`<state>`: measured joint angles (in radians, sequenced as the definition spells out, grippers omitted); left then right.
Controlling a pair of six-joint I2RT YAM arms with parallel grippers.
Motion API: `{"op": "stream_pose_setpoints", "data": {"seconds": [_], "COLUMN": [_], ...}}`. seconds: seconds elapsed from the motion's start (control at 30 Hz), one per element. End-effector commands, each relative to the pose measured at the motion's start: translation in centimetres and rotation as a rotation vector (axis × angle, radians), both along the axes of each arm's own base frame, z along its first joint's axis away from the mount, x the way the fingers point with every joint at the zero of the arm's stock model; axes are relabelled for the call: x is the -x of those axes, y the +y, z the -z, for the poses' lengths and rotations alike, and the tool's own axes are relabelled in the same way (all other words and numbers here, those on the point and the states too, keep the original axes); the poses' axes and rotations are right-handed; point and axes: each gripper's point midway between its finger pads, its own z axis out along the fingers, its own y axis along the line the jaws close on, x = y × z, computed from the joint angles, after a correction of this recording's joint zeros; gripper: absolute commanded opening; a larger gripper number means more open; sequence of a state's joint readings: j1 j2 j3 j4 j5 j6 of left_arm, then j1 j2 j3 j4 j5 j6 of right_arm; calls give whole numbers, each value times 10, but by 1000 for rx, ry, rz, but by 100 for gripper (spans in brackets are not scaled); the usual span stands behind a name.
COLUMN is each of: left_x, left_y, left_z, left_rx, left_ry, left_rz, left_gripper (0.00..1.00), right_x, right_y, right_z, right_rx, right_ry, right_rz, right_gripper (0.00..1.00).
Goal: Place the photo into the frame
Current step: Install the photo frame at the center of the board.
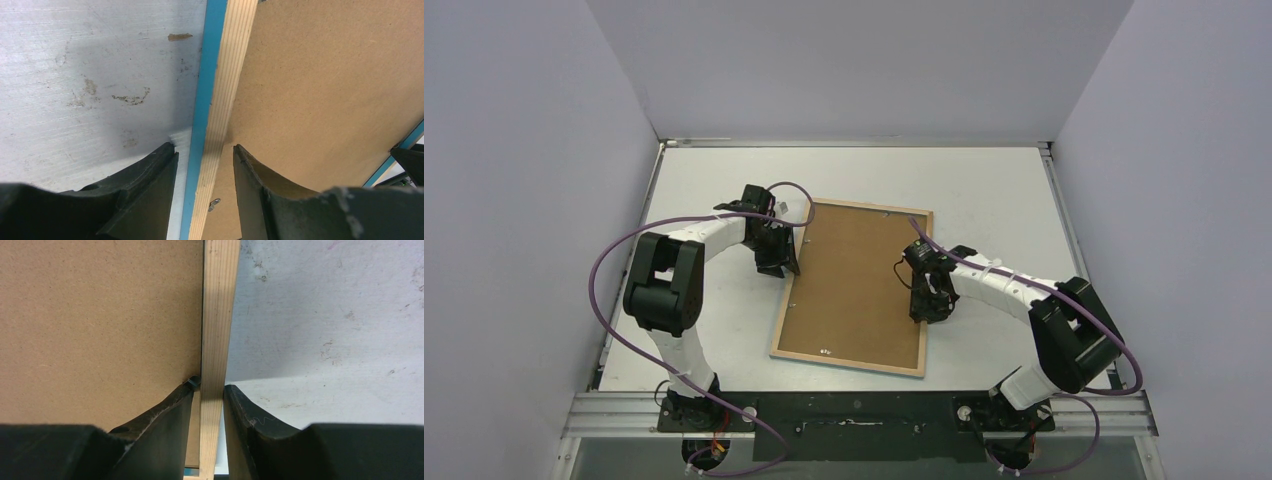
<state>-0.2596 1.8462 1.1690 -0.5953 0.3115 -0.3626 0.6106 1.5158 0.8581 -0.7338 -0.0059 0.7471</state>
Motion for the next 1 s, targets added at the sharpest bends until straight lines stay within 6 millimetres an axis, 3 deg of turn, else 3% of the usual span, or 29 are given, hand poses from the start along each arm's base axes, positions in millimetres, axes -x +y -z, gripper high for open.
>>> {"op": "stream_pose_setpoints", "data": {"seconds": [0.0,0.47,0.77,0.97], "left_x": [-6,-5,-5,-5], "left_y": [-3,-2,-3,-3], "left_z": [-5,-3,-3,-3], "left_rx": [17,13,13,13], "left_ry": [-13,-4,-5,-3], "left_rz": [3,2,3,3], "left_gripper": [43,43,42,42], "right_x": [17,-4,10,22], "right_y": [-19,-22,-20,-25], "right_z": [23,2,14,15], "right_rx": [89,9,11,42], "right_ry": [63,-9,58,120], "right_rz": [36,121,87,104], "right_gripper": [29,29,28,23]}}
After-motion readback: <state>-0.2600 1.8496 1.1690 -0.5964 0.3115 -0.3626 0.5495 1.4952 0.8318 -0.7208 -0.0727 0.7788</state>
